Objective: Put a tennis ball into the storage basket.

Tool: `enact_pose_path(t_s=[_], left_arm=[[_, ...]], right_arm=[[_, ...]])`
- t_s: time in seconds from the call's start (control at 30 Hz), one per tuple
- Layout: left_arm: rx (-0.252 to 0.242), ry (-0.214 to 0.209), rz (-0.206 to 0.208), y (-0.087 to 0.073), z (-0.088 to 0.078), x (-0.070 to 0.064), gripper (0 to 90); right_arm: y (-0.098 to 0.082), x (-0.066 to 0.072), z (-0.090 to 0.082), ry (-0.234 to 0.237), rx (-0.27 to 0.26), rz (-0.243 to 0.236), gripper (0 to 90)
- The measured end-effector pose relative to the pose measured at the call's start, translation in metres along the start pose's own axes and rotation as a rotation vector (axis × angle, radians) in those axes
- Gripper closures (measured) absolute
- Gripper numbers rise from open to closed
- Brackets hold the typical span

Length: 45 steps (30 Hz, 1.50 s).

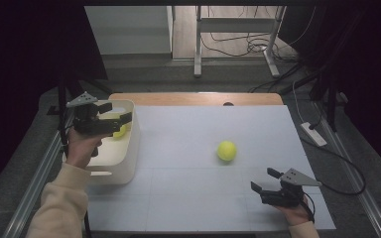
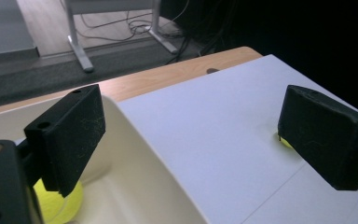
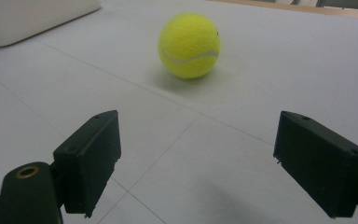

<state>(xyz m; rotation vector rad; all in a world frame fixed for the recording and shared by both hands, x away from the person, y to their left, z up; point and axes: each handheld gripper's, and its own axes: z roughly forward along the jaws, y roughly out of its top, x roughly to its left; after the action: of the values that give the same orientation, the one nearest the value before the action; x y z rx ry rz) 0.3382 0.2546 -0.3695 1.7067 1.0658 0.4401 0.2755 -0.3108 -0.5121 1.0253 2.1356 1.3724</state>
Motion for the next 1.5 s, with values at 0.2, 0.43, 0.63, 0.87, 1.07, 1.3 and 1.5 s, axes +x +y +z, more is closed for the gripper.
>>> enact_pose_path(t_s=[0.2, 0.43, 0.63, 0.87, 1.07, 1.3, 1.5], left_arm=[[-0.021, -0.035, 0.013, -0.002, -0.001, -0.007, 8.2], [-0.028, -0.070, 0.013, -0.008, 0.001, -0.014, 8.2], [-0.024, -0.095, 0.026, -0.011, 0.004, -0.024, 8.4], [-0.014, -0.122, 0.053, -0.012, 0.009, -0.037, 8.5], [0.000, -0.131, 0.069, -0.012, 0.016, -0.047, 8.7], [0.018, -0.130, 0.092, -0.013, 0.023, -0.057, 8.6], [0.024, -0.145, 0.099, -0.014, 0.027, -0.062, 8.5]], right_arm=[[-0.001, -0.001, -0.001, 0.000, -0.003, 0.003, 15.0], [0.000, -0.001, 0.000, 0.001, -0.004, -0.007, 15.1], [0.000, 0.000, 0.001, -0.001, 0.002, -0.011, 15.0], [0.000, 0.001, 0.001, 0.001, 0.001, -0.016, 15.1], [0.000, 0.001, 0.000, 0.003, 0.000, -0.016, 15.2], [0.001, 0.001, 0.000, 0.006, -0.006, -0.018, 15.2], [0.001, 0.001, 0.001, 0.007, -0.007, -0.018, 15.2]])
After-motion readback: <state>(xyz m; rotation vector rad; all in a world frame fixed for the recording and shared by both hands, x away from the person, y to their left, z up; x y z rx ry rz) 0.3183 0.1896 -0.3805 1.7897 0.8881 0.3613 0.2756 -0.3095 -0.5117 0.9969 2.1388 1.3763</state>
